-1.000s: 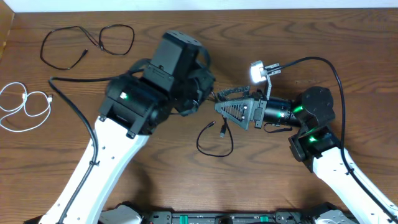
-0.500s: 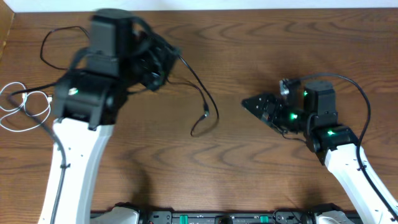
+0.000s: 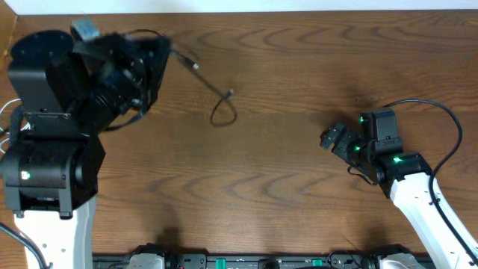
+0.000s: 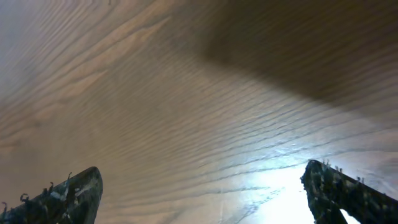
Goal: Untangle cables
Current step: 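Carry the black cable left with the left gripper and lower it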
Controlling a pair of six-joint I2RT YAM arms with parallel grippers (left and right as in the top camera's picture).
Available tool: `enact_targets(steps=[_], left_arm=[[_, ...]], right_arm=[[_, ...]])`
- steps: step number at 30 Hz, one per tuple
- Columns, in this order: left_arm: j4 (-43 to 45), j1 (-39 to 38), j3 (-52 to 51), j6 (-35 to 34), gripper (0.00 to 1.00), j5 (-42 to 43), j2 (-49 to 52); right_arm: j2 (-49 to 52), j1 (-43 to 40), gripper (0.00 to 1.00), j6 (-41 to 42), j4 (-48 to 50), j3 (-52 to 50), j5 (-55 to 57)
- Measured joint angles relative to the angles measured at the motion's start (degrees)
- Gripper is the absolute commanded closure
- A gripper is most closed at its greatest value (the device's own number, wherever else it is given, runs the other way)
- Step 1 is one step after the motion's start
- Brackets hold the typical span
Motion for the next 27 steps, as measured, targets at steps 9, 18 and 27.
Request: enact_targets(steps=[9,18,27], left_arm=[[-13.3,0.3,-0.1,-3.3,0.93,-13.9,1.2],[-15.9,0.3,-0.1,6.2,0.92,-24.3,1.5],[-15.9,0.7,-0.1,17.7,0.93,-25.9,4.7]], right_arm=[[0.0,0.0,0.01,0.0,0.0,0.0,1.6],[0.0,0.0,0.01,0.0,0.0,0.0,1.8],[0.0,0.0,0.01,0.0,0.0,0.0,1.8]])
